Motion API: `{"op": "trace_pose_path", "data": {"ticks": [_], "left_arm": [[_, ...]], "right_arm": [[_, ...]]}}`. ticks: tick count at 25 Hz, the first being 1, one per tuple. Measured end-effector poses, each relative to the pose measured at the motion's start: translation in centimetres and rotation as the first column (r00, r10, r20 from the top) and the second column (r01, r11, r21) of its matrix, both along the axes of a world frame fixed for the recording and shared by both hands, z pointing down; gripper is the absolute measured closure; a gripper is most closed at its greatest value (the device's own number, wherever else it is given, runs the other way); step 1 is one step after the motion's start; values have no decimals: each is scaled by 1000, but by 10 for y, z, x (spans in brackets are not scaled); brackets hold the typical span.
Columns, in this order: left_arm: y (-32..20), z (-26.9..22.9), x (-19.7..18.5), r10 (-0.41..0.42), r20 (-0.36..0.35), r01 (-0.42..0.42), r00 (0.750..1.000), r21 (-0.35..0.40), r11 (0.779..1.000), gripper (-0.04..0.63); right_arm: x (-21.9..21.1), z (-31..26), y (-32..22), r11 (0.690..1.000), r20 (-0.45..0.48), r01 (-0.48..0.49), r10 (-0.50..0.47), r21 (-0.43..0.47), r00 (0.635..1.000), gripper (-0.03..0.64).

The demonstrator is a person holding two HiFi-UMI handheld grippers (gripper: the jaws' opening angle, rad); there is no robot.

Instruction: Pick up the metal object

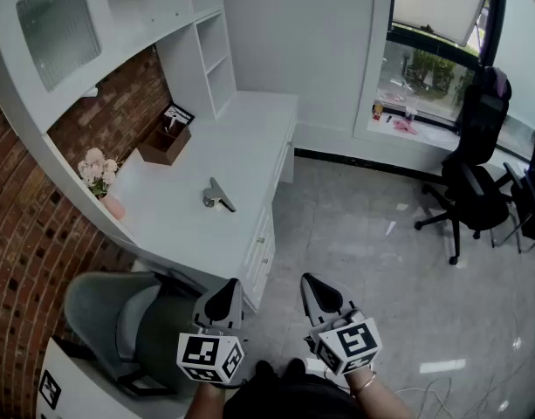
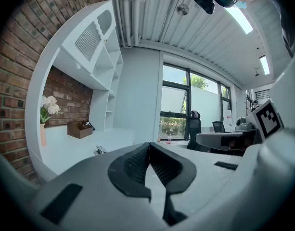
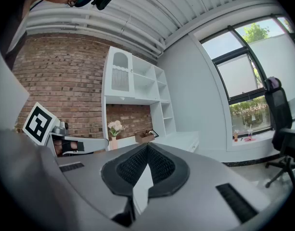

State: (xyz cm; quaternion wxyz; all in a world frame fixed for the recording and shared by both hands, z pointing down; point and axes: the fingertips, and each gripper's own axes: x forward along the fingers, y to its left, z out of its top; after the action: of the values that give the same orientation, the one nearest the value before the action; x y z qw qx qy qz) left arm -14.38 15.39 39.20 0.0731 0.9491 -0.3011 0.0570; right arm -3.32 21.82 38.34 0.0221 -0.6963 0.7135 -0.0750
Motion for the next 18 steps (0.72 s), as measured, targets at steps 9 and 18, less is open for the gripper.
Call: {"op": "trace_pose_path", "data": {"ticks": [9,18], "left_arm": [[-2,0,13,-55,-14,54,998,-29,998,584],[-41,6,19,-139,28,139,990,-5,990,584]], "right_arm": [[19,10,10,998,38,49,-48,-43,998,612],[48,6,-10,999,63,43,-41,-19,997,612]]}}
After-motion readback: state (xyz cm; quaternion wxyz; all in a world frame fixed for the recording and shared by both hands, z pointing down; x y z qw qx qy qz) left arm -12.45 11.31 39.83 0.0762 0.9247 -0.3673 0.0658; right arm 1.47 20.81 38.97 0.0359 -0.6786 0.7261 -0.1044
